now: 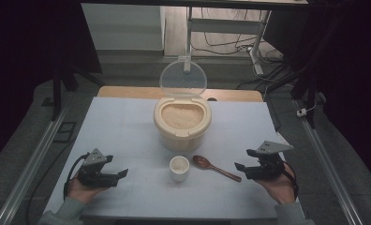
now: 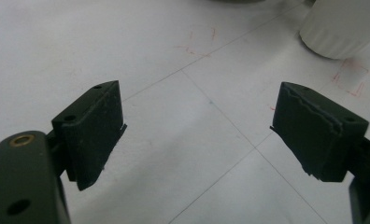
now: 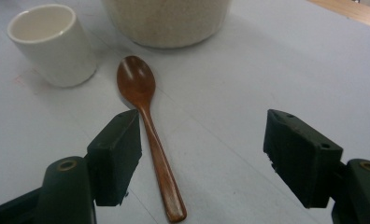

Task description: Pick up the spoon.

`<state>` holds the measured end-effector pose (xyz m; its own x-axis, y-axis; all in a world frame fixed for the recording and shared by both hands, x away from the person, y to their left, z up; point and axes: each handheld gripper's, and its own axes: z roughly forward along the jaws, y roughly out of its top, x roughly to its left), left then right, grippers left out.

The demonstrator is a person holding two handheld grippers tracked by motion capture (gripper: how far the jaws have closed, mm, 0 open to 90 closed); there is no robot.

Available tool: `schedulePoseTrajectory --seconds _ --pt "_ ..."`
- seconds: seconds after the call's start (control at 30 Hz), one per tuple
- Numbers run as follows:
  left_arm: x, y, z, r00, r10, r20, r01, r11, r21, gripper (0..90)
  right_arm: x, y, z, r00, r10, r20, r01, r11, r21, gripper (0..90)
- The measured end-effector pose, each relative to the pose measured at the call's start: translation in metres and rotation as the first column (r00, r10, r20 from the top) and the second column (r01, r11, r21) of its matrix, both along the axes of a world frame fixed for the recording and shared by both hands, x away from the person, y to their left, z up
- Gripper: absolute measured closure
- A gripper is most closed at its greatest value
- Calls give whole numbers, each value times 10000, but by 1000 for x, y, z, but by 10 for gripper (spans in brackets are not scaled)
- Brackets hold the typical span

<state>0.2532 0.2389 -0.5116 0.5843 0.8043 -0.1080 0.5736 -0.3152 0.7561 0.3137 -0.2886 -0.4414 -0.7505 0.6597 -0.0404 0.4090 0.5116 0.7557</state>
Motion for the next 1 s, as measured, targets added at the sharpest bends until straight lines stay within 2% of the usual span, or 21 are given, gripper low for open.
schedulePoseTrajectory --seconds 0.03,0.07,0.1,0.13,0.27,0.33,0.4,0.47,0.57,0.67,0.93,0.97,1.0 --pt "0 0 0 10000 -4 -21 4 10000 22 161 4 5 9 9998 133 -125 -138 9993 -339 279" --pt "1 -1 -1 10000 -24 -47 24 10000 62 161 6 7 14 9996 210 -195 -219 9987 -466 279" --pt "1 -1 -2 10000 -53 -81 54 10000 53 161 6 7 14 9996 210 -195 -219 9987 -466 279" --pt "1 -1 -2 9999 -93 -98 94 9999 77 161 8 11 21 9993 261 -285 -273 9988 -418 279" --pt "1 -2 -3 9999 -105 -111 106 9999 84 161 12 19 27 9980 454 -440 -477 9974 -533 281" --pt "1 -2 -3 9998 -140 -116 141 9998 119 161 14 26 31 9972 552 -509 -594 9945 -864 284" --pt "1 -3 -3 9998 -146 -104 148 9998 140 161 15 35 32 9921 879 -895 -977 9890 -1110 300" --pt "1 -3 -3 9999 -140 -101 141 9998 157 161 15 38 31 9899 1035 -970 -1154 9851 -1273 300" --pt "1 -4 -4 9998 -156 -104 158 9997 202 161 17 46 17 9773 1338 -1643 -1656 9660 -1983 317" --pt "1 -5 -4 9998 -168 -141 172 9996 239 161 19 47 6 9690 1347 -2072 -1838 9533 -2395 324" --pt "1 -6 -6 9996 -215 -208 221 9994 263 161 27 50 -11 9593 1232 -2541 -1933 9425 -2728 360" --pt "1 -6 -6 9996 -206 -200 211 9994 263 161 28 51 -13 9583 1218 -2584 -1950 9400 -2800 367" --pt "1 -6 -6 9996 -193 -197 198 9995 251 161 29 52 -19 9547 1162 -2740 -1999 9325 -3008 376"
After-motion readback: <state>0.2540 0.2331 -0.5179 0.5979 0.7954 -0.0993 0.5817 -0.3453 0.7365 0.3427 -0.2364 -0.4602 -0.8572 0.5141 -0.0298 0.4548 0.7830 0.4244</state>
